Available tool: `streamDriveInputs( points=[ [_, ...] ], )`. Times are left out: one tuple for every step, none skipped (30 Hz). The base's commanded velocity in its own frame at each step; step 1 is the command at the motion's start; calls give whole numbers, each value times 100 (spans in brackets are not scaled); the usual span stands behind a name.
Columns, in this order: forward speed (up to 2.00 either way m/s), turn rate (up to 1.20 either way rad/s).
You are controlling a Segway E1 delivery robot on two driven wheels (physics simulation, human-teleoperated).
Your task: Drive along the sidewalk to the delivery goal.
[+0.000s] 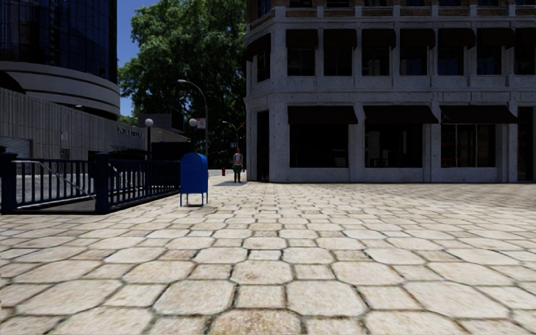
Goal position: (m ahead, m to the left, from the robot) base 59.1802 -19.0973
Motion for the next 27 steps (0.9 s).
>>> streamDriveInputs(
  points=[
    [200, 0],
    [200, 0],
    [200, 0],
    [200, 0],
    [200, 0],
    [200, 0],
    [200, 0],
    [200, 0],
    [200, 0],
    [200, 0],
    [200, 0],
    [200, 0],
    [200, 0],
    [200, 0],
    [200, 0],
    [200, 0],
    [200, 0],
    [200, 0],
    [200, 0],
    [200, 0],
    [200, 0],
    [200, 0],
    [200, 0],
    [200, 0],
    [200, 0],
    [200, 0],
    [200, 0]
  ],
)
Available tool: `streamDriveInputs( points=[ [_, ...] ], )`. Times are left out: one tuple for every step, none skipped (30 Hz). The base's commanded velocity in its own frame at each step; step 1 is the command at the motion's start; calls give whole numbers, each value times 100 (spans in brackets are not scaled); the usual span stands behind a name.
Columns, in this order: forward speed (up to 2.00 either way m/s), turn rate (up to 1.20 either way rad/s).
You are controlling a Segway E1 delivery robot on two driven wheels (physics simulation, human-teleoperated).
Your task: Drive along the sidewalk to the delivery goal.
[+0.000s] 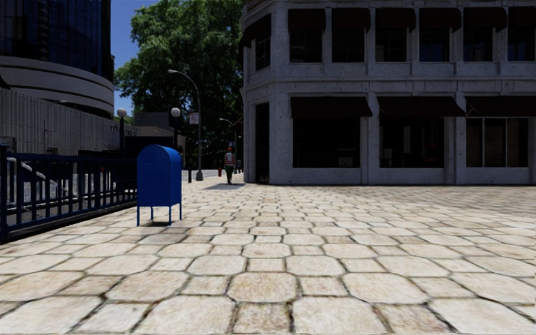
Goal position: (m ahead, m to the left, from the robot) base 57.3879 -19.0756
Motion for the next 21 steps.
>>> streamDriveInputs(
  points=[
    [200, 0],
    [200, 0],
    [200, 0],
    [200, 0],
    [200, 0],
    [200, 0],
    [200, 0],
    [200, 0],
    [200, 0],
    [200, 0],
    [200, 0],
    [200, 0],
    [200, 0],
    [200, 0],
    [200, 0],
    [200, 0],
    [200, 0],
    [200, 0],
    [200, 0],
    [200, 0],
    [200, 0]
  ],
)
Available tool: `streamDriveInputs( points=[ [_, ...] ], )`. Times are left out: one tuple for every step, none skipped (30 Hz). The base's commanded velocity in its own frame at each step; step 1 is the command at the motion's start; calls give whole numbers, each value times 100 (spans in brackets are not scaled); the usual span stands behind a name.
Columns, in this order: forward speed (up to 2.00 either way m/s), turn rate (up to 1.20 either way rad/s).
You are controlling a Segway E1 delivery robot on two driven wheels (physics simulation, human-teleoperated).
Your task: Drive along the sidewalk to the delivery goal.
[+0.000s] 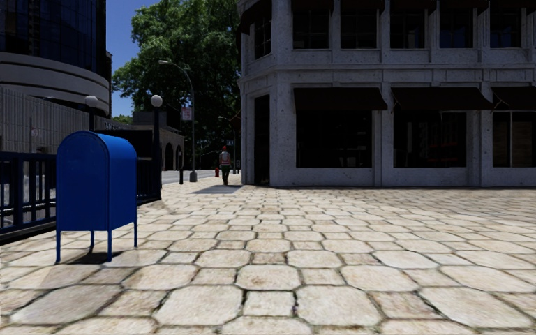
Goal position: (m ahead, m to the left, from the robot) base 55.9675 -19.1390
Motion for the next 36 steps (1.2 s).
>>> streamDriveInputs(
  points=[
    [200, 0],
    [200, 0],
    [200, 0],
    [200, 0],
    [200, 0],
    [200, 0],
    [200, 0],
    [200, 0],
    [200, 0],
    [200, 0],
    [200, 0],
    [200, 0],
    [200, 0],
    [200, 0],
    [200, 0],
    [200, 0],
    [200, 0],
    [200, 0],
    [200, 0],
    [200, 0],
    [200, 0],
    [200, 0],
    [200, 5],
    [200, 10],
    [200, 10],
    [200, 16],
    [200, 20],
    [200, 21],
    [200, 21],
    [200, 24],
    [200, 25],
    [200, 27],
    [200, 27],
    [200, 27],
    [200, 27],
    [200, 27]
  ],
)
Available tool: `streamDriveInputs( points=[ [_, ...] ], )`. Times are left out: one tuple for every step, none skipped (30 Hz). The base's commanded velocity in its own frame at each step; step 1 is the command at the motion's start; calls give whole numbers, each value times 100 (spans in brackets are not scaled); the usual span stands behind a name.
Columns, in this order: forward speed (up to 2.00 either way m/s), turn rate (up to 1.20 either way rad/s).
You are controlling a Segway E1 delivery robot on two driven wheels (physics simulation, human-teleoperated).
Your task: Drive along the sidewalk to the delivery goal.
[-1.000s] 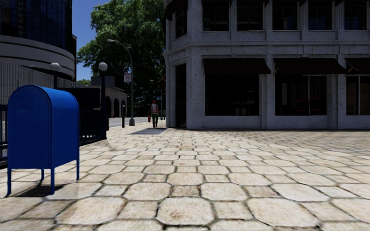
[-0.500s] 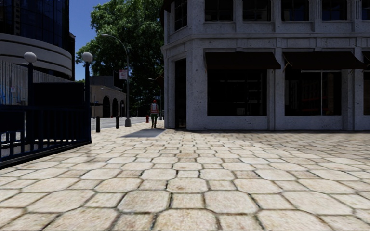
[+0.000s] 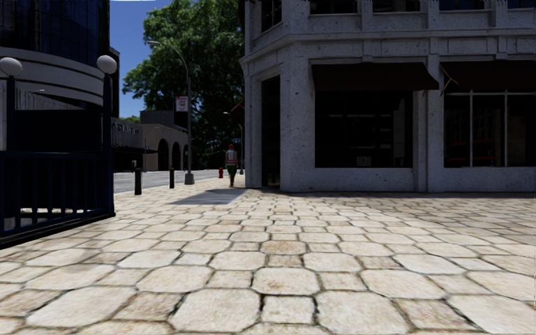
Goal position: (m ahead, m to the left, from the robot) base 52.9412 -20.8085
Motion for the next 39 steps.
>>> streamDriveInputs(
  points=[
    [200, 27],
    [200, 27],
    [200, 27],
    [200, 27],
    [200, 27],
    [200, 27],
    [200, 27],
    [200, 27],
    [200, 27],
    [200, 27],
    [200, 27],
    [200, 27],
    [200, 27],
    [200, 27],
    [200, 27],
    [200, 27],
    [200, 27],
    [200, 27],
    [200, 27],
    [200, 27],
    [200, 27],
    [200, 27],
    [200, 27],
    [200, 27],
    [200, 27],
    [200, 27],
    [200, 27],
    [200, 27],
    [200, 28],
    [200, 28],
    [200, 28],
    [200, 28],
    [200, 28],
    [200, 28],
    [200, 28],
    [200, 28],
    [200, 28],
    [200, 28],
    [200, 28]
  ],
)
